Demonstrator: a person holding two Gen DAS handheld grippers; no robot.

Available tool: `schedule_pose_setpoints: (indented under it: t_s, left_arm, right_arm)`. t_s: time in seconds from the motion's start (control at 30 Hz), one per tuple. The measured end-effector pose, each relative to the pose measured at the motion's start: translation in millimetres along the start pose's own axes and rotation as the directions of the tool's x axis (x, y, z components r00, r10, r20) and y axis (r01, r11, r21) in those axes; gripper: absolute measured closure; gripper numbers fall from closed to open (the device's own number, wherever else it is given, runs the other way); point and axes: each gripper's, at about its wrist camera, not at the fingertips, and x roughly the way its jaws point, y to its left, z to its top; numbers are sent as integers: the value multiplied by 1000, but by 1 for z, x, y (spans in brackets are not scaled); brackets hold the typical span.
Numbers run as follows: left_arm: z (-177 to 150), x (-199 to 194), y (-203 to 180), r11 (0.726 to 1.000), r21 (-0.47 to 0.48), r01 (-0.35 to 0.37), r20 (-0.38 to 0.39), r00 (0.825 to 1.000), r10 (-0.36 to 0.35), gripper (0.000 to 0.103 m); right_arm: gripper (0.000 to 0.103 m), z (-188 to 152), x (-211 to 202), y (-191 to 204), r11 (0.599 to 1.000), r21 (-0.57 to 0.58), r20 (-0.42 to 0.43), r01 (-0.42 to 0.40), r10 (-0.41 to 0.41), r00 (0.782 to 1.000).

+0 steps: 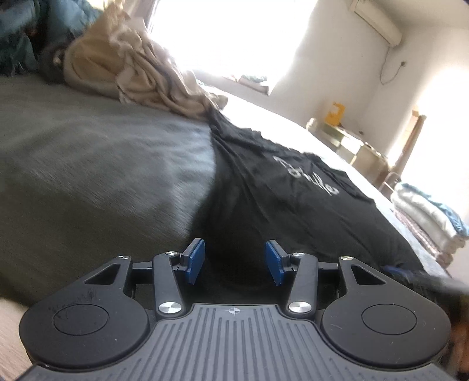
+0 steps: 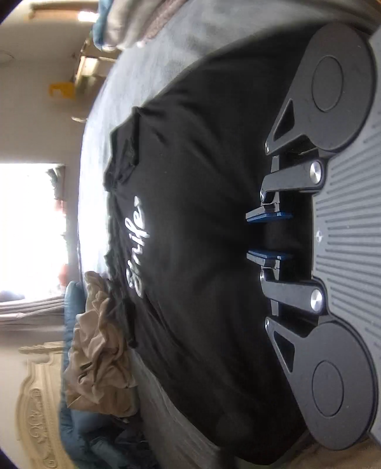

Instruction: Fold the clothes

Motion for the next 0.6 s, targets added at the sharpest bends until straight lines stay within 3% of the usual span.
schedule_pose_setpoints:
  t_s: [0.1, 0.17, 0.27, 0.33, 0.43, 0.6]
  left_arm:
    - [4, -3, 18, 1000, -7, -18, 10, 1000, 18, 57]
    - [6, -4, 31, 999, -26, -23, 18, 1000, 23, 57]
    - [6, -3, 51, 996, -93, -10, 40, 999, 14, 57]
    - [6, -4, 61, 990, -138, 15, 54, 999, -8, 57]
    - [6, -7, 72, 981, -188, 49, 74, 997, -36, 57]
    - [7, -11, 75, 991, -123, 49, 85, 996, -39, 57]
  right_arm:
    - [80, -20, -23, 19, 996, -43, -61, -80, 77, 995]
    - [81, -12, -30, 14, 979, 32, -107, -200, 202, 973]
    - [81, 26, -19, 23, 973, 46, -41, -226, 228, 973]
    - [81, 55, 3, 36, 970, 40, 26, -240, 239, 971]
    - [81, 77, 51, 65, 961, 41, 49, -272, 270, 962]
    - [80, 46, 52, 143, 920, -115, -22, -375, 375, 927]
